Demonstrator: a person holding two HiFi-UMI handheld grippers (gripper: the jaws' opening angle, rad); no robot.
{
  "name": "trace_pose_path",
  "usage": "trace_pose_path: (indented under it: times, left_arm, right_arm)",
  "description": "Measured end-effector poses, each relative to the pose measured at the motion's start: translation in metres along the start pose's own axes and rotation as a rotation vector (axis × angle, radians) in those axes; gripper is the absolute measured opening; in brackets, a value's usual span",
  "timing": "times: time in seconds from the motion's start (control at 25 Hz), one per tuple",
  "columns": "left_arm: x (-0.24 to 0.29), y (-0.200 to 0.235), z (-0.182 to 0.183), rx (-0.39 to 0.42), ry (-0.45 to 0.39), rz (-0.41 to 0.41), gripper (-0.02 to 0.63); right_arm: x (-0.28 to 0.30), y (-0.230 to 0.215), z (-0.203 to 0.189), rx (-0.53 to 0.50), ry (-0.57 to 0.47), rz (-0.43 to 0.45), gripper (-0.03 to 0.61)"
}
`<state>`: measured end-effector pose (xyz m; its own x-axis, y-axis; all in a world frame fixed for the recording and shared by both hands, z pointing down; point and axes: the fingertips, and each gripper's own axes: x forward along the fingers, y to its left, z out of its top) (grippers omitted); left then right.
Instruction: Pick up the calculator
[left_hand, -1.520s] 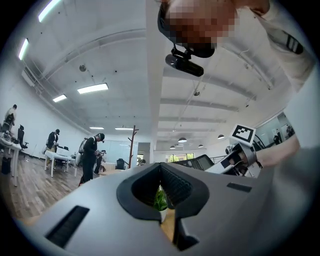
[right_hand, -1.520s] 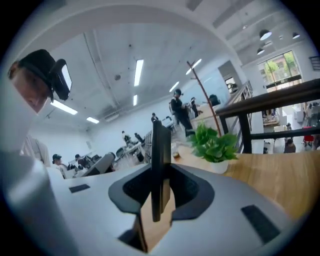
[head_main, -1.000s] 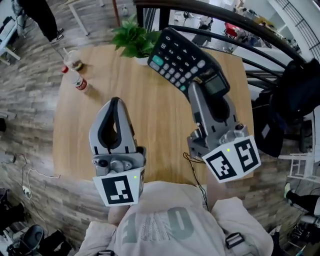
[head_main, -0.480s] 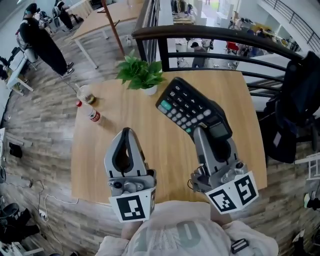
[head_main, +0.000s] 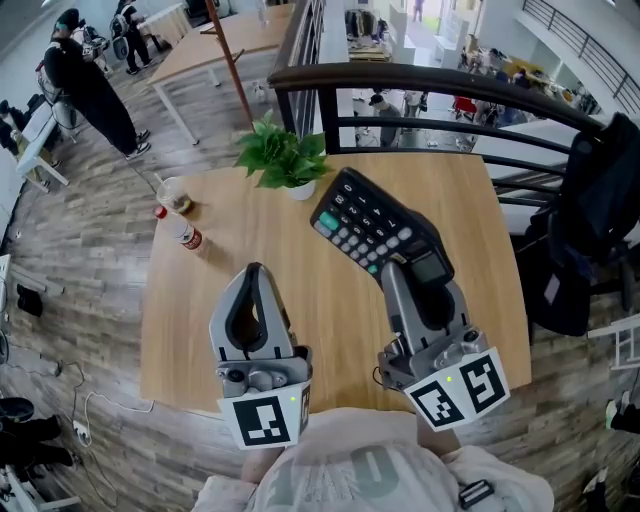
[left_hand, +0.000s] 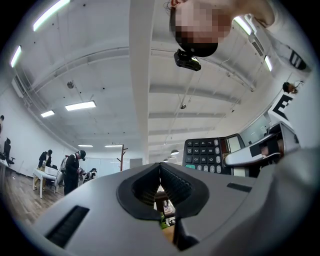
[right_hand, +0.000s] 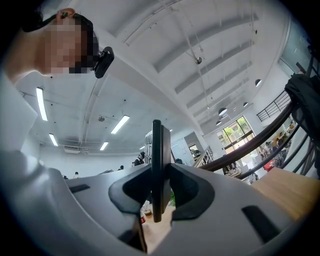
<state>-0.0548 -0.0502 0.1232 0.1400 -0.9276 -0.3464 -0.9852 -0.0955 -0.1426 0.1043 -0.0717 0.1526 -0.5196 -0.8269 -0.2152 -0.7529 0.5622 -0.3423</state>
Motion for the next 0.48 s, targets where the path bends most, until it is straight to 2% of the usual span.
trace_pose_path:
  times: [0.48]
  left_arm:
    - [0.0002,-0.0038,0.0050,-0.011,-0.021,-0.013,0.009]
  right_arm:
    - [0.0002,-0.0008,-0.0030,-0.002,0.012,-0.004,0.106]
